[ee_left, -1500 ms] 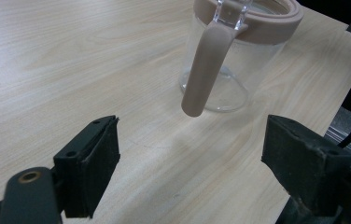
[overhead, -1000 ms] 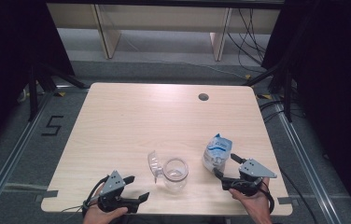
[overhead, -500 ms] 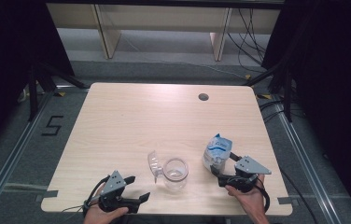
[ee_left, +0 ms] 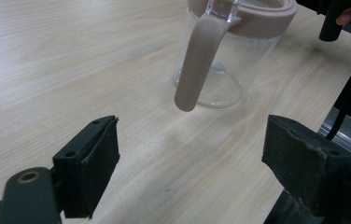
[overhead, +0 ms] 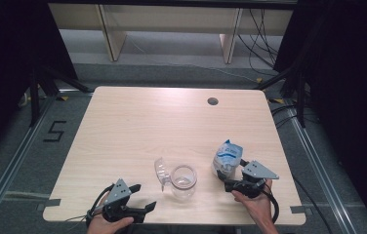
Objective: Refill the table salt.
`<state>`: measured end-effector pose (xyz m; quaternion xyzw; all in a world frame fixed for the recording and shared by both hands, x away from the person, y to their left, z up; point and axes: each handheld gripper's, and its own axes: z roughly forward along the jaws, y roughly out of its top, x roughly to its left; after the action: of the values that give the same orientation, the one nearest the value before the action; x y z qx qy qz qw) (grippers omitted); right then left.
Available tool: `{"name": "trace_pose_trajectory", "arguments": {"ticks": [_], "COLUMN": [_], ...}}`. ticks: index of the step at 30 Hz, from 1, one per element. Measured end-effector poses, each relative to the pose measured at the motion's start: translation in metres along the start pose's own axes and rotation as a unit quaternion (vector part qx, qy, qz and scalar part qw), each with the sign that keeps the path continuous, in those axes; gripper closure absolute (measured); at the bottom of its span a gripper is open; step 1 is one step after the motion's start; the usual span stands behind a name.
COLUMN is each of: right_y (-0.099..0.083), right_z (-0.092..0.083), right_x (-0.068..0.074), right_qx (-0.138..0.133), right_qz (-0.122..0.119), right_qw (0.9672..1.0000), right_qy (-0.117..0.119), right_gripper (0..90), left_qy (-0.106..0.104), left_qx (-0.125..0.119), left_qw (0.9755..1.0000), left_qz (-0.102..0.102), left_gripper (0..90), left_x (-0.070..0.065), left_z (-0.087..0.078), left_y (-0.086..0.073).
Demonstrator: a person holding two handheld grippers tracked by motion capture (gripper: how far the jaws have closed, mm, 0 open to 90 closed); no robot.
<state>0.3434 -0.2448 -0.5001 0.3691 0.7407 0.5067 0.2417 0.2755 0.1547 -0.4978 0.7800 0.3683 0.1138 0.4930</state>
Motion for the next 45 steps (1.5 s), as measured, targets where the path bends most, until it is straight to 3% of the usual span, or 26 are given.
{"name": "trace_pose_trajectory", "arguments": {"ticks": [7,8,9,23,27,28,31,32,34,35,45], "right_y": [-0.001,-0.001,-0.001,-0.002,-0.003,-0.003,-0.004,-0.004,-0.004,-0.004,-0.003], "right_z": [0.007,0.011,0.011,0.023,0.024,0.026,0.026,0.028,0.029,0.029,0.031], "right_x": [0.002,0.000,0.002,0.001,0.002,0.000,0.003,0.000,0.001,0.001,0.002], "right_qx": [0.007,0.005,0.006,0.002,0.006,0.002,0.010,0.007,0.009,0.009,0.009], "right_qz": [0.010,-0.005,0.005,-0.010,-0.001,-0.010,0.002,-0.014,-0.006,-0.014,-0.013], "right_qw": [0.9999,1.0000,1.0000,0.9999,1.0000,0.9999,0.9999,0.9999,0.9999,0.9999,0.9998], "right_qy": [-0.005,-0.002,-0.002,-0.002,-0.006,-0.001,-0.006,0.001,0.006,0.002,-0.007], "right_gripper": [16.3,16.3,16.4,17.7,18.6,18.6,18.9,19.0,19.3,19.4,21.4], "left_qy": [0.002,0.000,0.002,-0.001,-0.003,-0.002,-0.002,-0.002,-0.002,-0.002,-0.003], "left_qx": [-0.004,-0.005,-0.005,-0.004,-0.006,-0.004,-0.004,-0.004,-0.004,-0.004,-0.004], "left_qw": [0.9999,0.9999,0.9999,1.0000,1.0000,1.0000,1.0000,1.0000,1.0000,1.0000,1.0000], "left_qz": [-0.009,-0.010,-0.010,-0.006,-0.006,-0.005,-0.006,-0.005,-0.005,-0.006,-0.006], "left_gripper": [18.0,17.9,17.9,18.0,18.0,17.9,18.0,17.9,18.0,18.0,18.0], "left_x": [0.000,0.000,0.000,0.000,-0.001,-0.001,-0.001,-0.001,-0.001,-0.001,-0.002], "left_z": [0.000,0.000,0.000,-0.001,0.000,0.000,0.000,0.000,0.000,0.000,0.000], "left_y": [-0.001,-0.001,-0.001,-0.001,-0.001,-0.001,-0.001,-0.001,-0.001,-0.001,-0.001]}}
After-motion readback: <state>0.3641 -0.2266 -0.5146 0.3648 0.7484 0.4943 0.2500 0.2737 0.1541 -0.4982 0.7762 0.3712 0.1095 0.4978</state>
